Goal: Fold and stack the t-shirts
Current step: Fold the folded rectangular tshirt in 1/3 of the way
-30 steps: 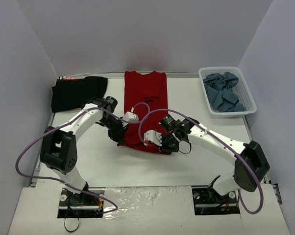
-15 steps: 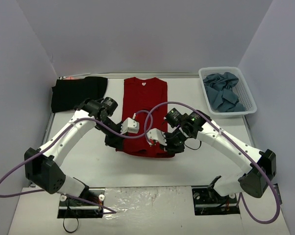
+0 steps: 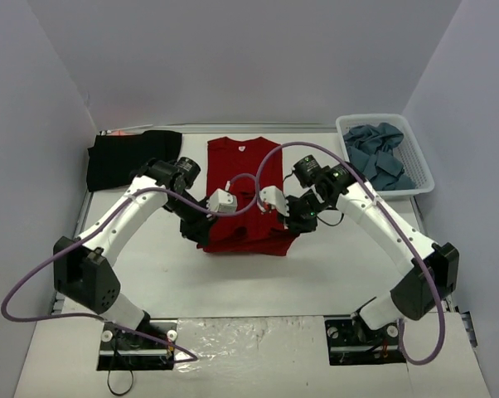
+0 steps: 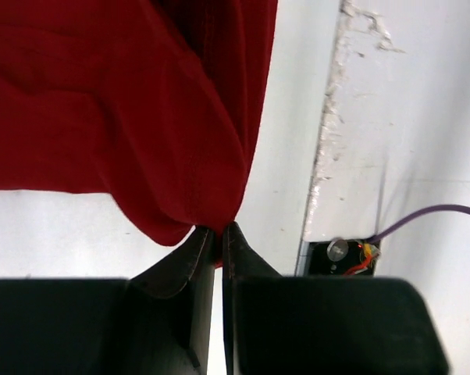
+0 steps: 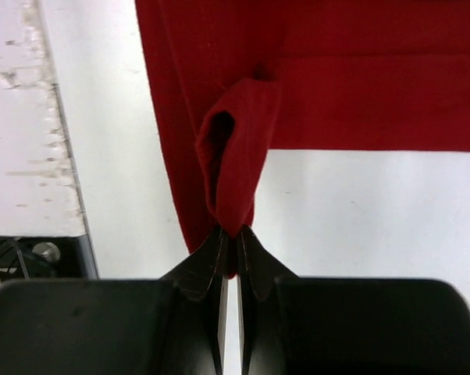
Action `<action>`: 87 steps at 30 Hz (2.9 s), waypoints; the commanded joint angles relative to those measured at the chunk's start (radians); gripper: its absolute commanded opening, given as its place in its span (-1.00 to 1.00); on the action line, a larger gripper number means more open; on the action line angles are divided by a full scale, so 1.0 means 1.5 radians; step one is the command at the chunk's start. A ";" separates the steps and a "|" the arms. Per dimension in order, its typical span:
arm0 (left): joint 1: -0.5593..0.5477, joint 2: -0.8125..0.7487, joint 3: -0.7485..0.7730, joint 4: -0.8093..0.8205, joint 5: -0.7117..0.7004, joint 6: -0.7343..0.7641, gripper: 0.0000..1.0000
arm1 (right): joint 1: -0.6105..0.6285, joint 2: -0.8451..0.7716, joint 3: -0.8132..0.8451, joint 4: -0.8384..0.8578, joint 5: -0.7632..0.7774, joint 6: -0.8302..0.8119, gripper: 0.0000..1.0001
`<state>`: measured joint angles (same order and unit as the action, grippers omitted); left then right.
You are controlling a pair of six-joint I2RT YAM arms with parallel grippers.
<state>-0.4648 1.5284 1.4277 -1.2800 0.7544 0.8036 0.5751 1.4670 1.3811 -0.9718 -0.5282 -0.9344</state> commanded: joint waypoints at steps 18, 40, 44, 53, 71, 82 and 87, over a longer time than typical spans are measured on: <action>0.077 0.237 0.278 0.047 -0.077 -0.003 -0.95 | -0.091 0.326 0.276 0.013 0.020 -0.046 -1.00; 0.114 0.472 0.518 0.020 -0.067 0.020 -0.95 | -0.143 0.573 0.514 0.009 0.016 -0.057 -1.00; 0.115 0.491 0.529 0.040 -0.073 0.010 -0.62 | -0.144 0.604 0.538 0.012 0.026 -0.044 -0.44; 0.113 0.493 0.626 0.070 -0.062 -0.057 -0.30 | -0.141 0.604 0.583 0.122 0.061 0.052 0.34; 0.193 0.164 0.174 0.266 -0.022 -0.162 -0.27 | -0.083 0.348 0.286 0.252 0.065 0.161 -0.85; 0.365 0.012 0.027 0.244 -0.012 -0.167 -0.27 | -0.014 0.465 0.324 0.235 0.010 0.192 -1.00; 0.384 -0.030 -0.020 0.254 -0.040 -0.173 -0.26 | -0.005 0.509 0.333 0.219 -0.007 0.194 -1.00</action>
<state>0.1024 1.5356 1.4166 -0.9058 0.7025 0.5560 0.5640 2.2177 1.8378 -0.5941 -0.5003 -0.6571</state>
